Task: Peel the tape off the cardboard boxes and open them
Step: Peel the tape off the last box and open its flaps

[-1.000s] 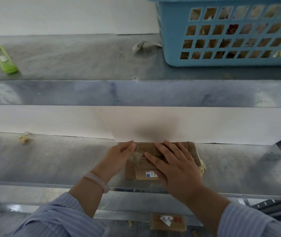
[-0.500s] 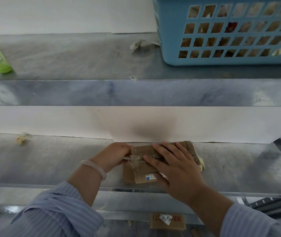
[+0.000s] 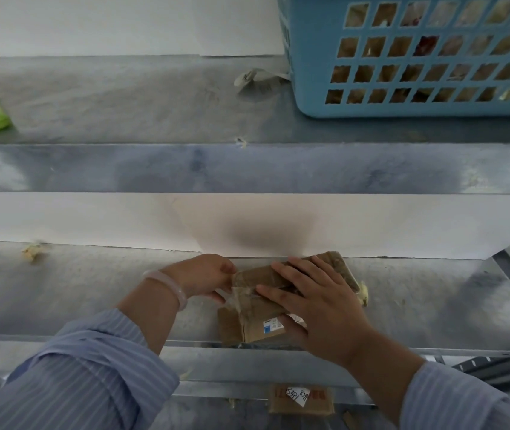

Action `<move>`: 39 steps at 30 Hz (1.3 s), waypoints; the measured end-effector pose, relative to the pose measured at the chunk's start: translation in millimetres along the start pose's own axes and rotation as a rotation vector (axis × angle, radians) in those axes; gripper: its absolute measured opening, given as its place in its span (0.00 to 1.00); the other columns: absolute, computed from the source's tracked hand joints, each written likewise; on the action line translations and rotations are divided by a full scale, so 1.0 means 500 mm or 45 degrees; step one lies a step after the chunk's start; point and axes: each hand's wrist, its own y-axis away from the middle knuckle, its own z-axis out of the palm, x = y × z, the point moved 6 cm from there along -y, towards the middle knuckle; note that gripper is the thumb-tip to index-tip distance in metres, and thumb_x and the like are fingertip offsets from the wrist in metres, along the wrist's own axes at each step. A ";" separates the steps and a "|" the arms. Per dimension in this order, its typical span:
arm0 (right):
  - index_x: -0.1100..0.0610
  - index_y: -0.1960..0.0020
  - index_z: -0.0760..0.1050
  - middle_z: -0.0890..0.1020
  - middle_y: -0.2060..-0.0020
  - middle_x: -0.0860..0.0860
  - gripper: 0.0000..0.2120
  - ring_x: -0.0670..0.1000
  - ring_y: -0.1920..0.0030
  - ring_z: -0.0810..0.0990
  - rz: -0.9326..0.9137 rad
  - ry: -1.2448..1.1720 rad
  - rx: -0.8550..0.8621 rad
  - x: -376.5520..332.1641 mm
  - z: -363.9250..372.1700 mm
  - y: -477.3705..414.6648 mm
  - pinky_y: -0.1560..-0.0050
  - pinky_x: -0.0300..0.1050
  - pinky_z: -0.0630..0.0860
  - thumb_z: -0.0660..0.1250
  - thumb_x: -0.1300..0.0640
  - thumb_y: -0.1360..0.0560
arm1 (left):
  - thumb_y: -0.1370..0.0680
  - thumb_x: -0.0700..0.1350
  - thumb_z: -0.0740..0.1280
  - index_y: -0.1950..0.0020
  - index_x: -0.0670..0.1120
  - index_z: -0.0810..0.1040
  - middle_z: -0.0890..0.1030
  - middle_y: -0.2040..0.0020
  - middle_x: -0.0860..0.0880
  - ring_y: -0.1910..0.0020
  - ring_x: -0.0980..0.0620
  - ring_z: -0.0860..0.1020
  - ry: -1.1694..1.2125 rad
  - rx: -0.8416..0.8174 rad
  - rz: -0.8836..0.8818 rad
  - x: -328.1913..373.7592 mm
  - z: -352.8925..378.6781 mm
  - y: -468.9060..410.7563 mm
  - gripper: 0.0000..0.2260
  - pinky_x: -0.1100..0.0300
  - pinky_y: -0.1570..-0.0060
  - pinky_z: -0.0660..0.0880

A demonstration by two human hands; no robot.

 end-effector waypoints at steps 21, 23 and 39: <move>0.38 0.30 0.70 0.72 0.30 0.47 0.23 0.53 0.29 0.69 0.045 -0.025 -0.032 0.013 0.013 -0.031 0.29 0.57 0.64 0.62 0.42 0.26 | 0.20 0.36 0.61 0.47 0.44 0.78 0.79 0.66 0.48 0.66 0.52 0.79 0.739 0.469 0.163 0.001 -0.008 0.076 0.07 0.58 0.61 0.79; 0.38 0.30 0.70 0.72 0.30 0.47 0.23 0.53 0.29 0.69 0.049 -0.027 -0.037 0.014 0.016 -0.031 0.28 0.56 0.63 0.62 0.42 0.26 | 0.21 0.36 0.65 0.45 0.47 0.79 0.79 0.62 0.47 0.62 0.51 0.81 0.468 0.610 0.215 -0.001 -0.014 0.079 0.09 0.61 0.62 0.80; 0.38 0.29 0.68 0.72 0.30 0.47 0.25 0.54 0.30 0.69 0.054 -0.012 -0.051 0.014 0.020 -0.033 0.30 0.58 0.66 0.64 0.42 0.27 | 0.20 0.47 0.64 0.48 0.38 0.78 0.83 0.58 0.43 0.60 0.47 0.82 1.041 0.330 -0.036 -0.069 0.059 0.058 0.12 0.52 0.56 0.80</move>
